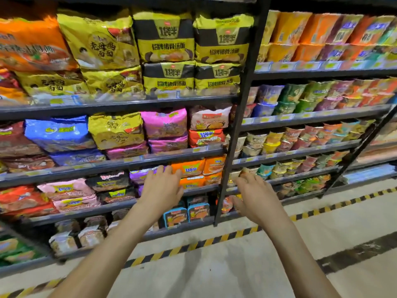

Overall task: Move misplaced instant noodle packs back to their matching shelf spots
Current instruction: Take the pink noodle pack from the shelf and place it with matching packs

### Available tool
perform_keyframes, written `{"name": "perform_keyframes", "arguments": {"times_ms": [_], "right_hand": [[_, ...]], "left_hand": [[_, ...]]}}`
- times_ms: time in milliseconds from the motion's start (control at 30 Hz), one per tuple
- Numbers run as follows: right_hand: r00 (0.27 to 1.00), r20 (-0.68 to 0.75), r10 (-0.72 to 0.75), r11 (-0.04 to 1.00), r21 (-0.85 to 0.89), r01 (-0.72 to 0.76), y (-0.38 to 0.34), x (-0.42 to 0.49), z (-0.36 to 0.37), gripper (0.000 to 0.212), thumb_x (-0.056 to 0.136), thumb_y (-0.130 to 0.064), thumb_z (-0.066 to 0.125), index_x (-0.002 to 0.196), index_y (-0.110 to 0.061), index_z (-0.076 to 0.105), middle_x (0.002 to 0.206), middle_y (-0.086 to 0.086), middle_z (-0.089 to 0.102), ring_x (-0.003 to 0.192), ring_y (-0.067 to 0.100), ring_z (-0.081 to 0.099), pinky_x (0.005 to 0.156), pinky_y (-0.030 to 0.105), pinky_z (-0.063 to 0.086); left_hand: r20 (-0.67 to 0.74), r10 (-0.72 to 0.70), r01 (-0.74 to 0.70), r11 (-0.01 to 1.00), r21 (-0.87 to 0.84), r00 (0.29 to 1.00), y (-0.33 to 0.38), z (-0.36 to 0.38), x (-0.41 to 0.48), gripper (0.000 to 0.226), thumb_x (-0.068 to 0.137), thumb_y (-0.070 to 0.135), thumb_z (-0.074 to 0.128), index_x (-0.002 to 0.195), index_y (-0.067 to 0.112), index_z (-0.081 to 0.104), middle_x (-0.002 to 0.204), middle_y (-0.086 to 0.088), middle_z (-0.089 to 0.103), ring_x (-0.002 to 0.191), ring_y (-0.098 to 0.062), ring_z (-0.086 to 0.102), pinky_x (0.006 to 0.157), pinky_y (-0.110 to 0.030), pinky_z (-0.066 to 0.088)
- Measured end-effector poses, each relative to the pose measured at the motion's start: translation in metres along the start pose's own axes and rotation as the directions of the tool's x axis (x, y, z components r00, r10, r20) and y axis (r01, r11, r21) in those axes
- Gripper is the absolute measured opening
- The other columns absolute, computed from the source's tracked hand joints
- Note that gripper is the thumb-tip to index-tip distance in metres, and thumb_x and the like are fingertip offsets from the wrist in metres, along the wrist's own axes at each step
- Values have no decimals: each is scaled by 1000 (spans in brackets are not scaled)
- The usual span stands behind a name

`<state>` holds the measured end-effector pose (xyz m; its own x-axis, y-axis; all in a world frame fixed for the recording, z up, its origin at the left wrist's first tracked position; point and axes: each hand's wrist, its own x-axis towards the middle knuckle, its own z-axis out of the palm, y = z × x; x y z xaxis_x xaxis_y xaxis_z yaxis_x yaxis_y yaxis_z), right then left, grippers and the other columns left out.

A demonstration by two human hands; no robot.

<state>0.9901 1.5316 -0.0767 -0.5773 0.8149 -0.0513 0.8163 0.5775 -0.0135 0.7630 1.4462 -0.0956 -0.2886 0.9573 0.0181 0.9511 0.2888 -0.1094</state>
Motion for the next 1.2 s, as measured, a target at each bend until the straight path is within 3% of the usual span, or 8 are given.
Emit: {"name": "perform_keyframes", "arguments": {"times_ms": [433, 533, 633, 733, 833, 967, 1067, 1200], "right_hand": [[991, -16, -133, 991, 0, 133, 64, 124, 22, 53, 99, -45, 51, 145, -20, 44, 145, 5, 45, 135, 28, 42, 104, 43, 42], [992, -20, -128, 992, 14, 129, 73, 156, 30, 54, 98, -41, 53, 146, -21, 41, 145, 6, 46, 132, 29, 45, 102, 45, 46], [991, -36, -126, 989, 72, 128, 83, 188, 39, 64, 98, -37, 54, 155, -26, 26, 152, 5, 39, 135, 30, 43, 102, 44, 47], [988, -92, -124, 978, 157, 138, 92, 227, 45, 69, 99, -33, 55, 157, -28, 18, 155, 5, 34, 135, 29, 43, 97, 42, 49], [982, -169, -84, 927, 348, 139, 96, 266, 54, 73, 98, -31, 58, 158, -31, 16, 156, -1, 32, 136, 23, 43, 91, 39, 51], [967, -254, 20, 808, 573, 134, 97, 306, 72, 76, 99, -27, 60, 158, -31, 13, 160, -4, 26, 143, 17, 36, 106, 37, 42], [955, -294, 24, 733, 655, 183, 97, 329, 89, 77, 99, -26, 59, 159, -31, 11, 162, -6, 23, 147, 12, 27, 113, 35, 34], [940, -335, 68, 663, 719, 209, 99, 369, 106, 78, 99, -29, 59, 158, -35, 7, 165, -7, 16, 152, 12, 19, 119, 44, 32]], "left_hand": [[-3, -150, 150, 989, -6, 989, 33, 30, 100, 45, 102, 35, 47, 143, 16, 46, 135, -11, 56, 126, -35, 51, 98, -46, 44], [-22, -140, 138, 987, -87, 990, 36, 37, 134, 49, 102, 34, 48, 148, 17, 41, 137, -12, 56, 127, -36, 51, 95, -47, 47], [-108, -143, 116, 967, -226, 984, 36, 47, 175, 54, 101, 33, 50, 151, 17, 38, 133, -13, 58, 123, -36, 55, 88, -46, 51], [-182, -196, 107, 906, -409, 964, 33, 56, 218, 59, 101, 29, 52, 156, 19, 33, 134, -11, 58, 122, -32, 55, 86, -44, 51], [-237, -234, 60, 820, -569, 943, 29, 70, 256, 65, 101, 24, 55, 159, 22, 26, 132, -11, 56, 121, -30, 55, 85, -44, 50], [-271, -296, 9, 692, -722, 916, 22, 94, 298, 71, 100, 23, 59, 161, 24, 21, 144, -10, 48, 132, -28, 49, 99, -47, 49], [-284, -305, -43, 609, -792, 909, 21, 108, 318, 76, 100, 22, 62, 162, 26, 17, 152, -8, 41, 139, -21, 41, 106, -37, 42], [-307, -354, -69, 550, -832, 883, 21, 128, 346, 83, 100, 27, 64, 163, 27, 9, 163, -3, 28, 148, -9, 29, 114, -30, 33]]}}
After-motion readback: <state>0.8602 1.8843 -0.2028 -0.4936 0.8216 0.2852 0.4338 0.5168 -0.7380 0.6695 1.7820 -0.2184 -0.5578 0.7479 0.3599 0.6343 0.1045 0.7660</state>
